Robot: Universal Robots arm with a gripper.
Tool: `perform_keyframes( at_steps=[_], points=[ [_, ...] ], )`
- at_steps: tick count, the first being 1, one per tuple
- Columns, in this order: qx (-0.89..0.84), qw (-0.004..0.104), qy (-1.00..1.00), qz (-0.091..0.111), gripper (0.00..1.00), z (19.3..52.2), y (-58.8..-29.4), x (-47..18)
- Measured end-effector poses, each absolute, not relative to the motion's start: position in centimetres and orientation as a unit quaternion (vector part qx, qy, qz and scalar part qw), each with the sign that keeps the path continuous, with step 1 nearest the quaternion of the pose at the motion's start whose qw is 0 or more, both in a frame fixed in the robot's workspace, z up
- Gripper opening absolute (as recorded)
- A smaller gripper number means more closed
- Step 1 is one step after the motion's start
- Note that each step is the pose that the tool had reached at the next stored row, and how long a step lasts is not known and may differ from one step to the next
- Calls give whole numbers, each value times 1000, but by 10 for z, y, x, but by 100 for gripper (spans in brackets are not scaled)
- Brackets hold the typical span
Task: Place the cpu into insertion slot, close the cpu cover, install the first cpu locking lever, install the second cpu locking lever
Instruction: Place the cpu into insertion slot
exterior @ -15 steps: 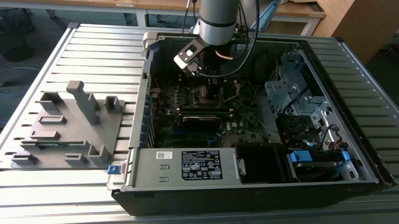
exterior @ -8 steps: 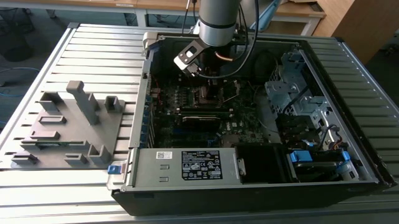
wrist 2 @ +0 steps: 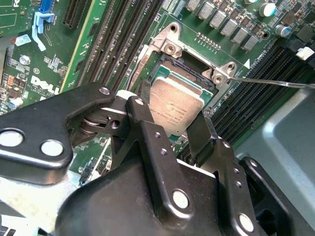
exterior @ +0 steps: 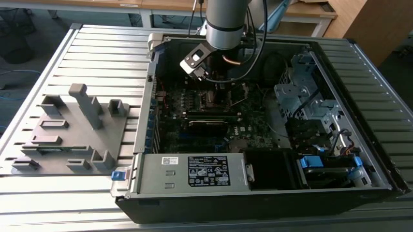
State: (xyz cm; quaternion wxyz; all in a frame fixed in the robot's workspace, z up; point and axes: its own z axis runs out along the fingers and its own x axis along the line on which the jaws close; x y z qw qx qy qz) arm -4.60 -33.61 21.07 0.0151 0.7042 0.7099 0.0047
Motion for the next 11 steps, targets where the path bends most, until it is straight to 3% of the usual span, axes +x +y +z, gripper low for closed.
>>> perform_keyframes(
  at_steps=[11],
  points=[
    [704,15,710,5,54,210,-336,-46]
  ],
)
